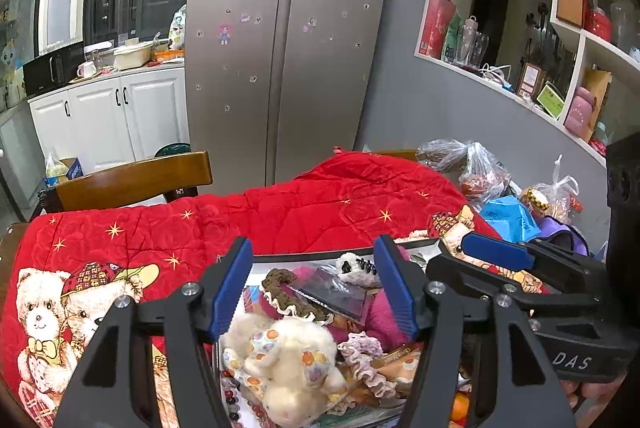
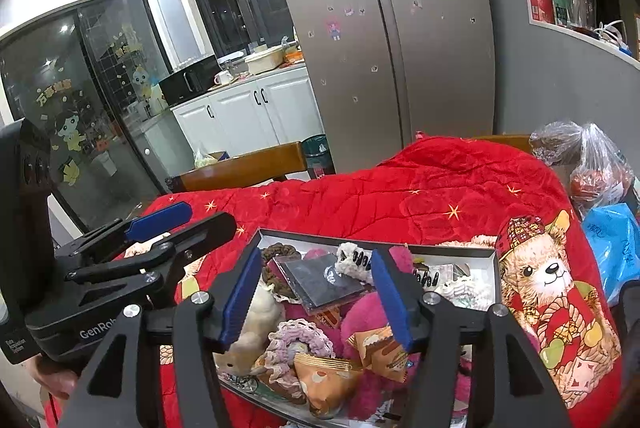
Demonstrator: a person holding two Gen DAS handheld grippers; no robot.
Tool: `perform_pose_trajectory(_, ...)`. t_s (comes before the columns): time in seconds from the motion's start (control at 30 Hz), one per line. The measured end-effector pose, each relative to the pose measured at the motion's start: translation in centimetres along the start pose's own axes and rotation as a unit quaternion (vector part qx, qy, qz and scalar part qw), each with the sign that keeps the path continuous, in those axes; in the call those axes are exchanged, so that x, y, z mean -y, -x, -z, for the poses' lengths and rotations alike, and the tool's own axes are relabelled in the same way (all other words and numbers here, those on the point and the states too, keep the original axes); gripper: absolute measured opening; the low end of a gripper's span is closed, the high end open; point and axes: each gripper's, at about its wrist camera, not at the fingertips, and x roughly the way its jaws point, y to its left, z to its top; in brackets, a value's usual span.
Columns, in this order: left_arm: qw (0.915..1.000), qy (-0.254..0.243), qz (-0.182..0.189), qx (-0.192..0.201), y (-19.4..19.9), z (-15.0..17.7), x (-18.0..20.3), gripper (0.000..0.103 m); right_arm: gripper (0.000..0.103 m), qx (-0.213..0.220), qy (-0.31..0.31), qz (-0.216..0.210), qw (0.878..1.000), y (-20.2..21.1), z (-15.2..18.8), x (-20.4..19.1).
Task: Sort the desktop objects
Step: 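Withdraw both open tools from the tray toward the scattered items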
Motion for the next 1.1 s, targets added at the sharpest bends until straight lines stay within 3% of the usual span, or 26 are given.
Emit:
perform_pose_trajectory(0.2, 0.9997, 0.006, -0.005, 0.023, 3.0, -0.6, 0.1, 0.068, 0.07, 0.017, 0.004, -0.008, 1.0, 1.7, -0.3, -0.8)
perform_pose_trajectory(0.33, 0.9965, -0.004, -0.05, 0.067, 6.6, -0.8, 0.6, 0.085, 0.086, 0.023, -0.007, -0.009, 1.0, 3.6, -0.6, -1.6)
perform_pose_trajectory(0.5, 0.9956, -0.004, -0.039, 0.085, 11.7, 0.1, 1.2, 0.096, 0.087, 0.032, -0.026, -0.037, 0.998, 6.9, -0.6, -2.6)
perform_pose_trajectory(0.6, 0.9949, -0.015, -0.032, 0.094, 14.7, 1.3, 1.7, 0.102, 0.09, 0.057, -0.008, -0.027, 0.998, 10.2, 0.1, -4.0)
perform_pose_trajectory(0.87, 0.9954, -0.053, -0.013, 0.079, 21.6, 7.0, 3.3, 0.102, 0.09, 0.101, 0.069, 0.044, 0.991, 17.2, 5.3, -7.8)
perform_pose_trajectory(1.0, 0.9957, -0.056, -0.039, 0.063, 23.2, 11.9, 3.9, 0.102, 0.09, 0.104, 0.076, 0.048, 0.991, 19.2, 9.0, -8.8)
perform_pose_trajectory(1.1, 0.998, -0.035, -0.038, 0.037, 23.1, 16.8, 3.5, 0.102, 0.09, 0.113, 0.054, 0.039, 0.991, 20.5, 13.3, -8.6)
